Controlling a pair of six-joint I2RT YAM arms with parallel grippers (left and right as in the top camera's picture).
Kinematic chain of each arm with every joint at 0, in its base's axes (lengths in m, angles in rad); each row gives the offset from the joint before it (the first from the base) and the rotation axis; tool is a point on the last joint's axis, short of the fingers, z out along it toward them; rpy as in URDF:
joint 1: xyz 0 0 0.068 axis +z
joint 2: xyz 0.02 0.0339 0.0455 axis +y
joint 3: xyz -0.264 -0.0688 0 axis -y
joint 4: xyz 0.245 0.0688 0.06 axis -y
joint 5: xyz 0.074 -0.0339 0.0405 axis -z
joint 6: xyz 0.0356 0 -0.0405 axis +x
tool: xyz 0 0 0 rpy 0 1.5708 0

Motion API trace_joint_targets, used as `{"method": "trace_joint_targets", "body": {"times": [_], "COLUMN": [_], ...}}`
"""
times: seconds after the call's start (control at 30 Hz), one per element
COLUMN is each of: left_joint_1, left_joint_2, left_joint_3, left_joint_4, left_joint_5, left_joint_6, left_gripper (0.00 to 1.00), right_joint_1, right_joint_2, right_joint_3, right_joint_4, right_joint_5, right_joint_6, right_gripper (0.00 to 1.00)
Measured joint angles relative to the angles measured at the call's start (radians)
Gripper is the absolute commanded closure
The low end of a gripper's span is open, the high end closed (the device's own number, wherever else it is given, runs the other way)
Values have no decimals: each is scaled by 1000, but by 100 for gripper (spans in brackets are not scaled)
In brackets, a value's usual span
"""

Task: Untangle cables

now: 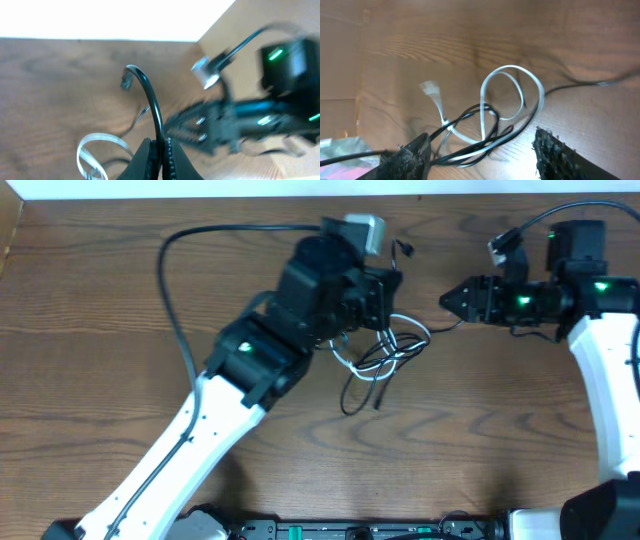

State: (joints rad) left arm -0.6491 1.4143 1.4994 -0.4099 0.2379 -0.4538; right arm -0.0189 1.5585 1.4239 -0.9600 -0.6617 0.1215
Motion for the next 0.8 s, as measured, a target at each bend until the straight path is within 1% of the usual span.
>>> {"method": "trace_joint_targets", "body": {"times": [0.17,0.3,0.53,0.63,0.8], "left_joint_1": [27,27,27,27,27], "left_joint_2": [-68,-83,-80,-80,-80], "left_joint_3": [0,0,0,0,0], "left_joint_4": [-4,-38,-62,-62,-92], "left_joint_5": [0,1,0,0,0], "left_joint_6": [-16,-18,-20,-20,-21], "left_gripper": [92,93,93,92,92], "right_joint_1": [73,113,148,148,150], "right_joint_2": [69,153,266,283,288], "right_joint_3": [0,0,0,0,0], "right_joint_4": [4,15,19,47,108], "right_joint_5": [97,129,134,131,109], "right_joint_6": [89,134,161,164,219], "right_gripper": [38,38,38,32,32]}}
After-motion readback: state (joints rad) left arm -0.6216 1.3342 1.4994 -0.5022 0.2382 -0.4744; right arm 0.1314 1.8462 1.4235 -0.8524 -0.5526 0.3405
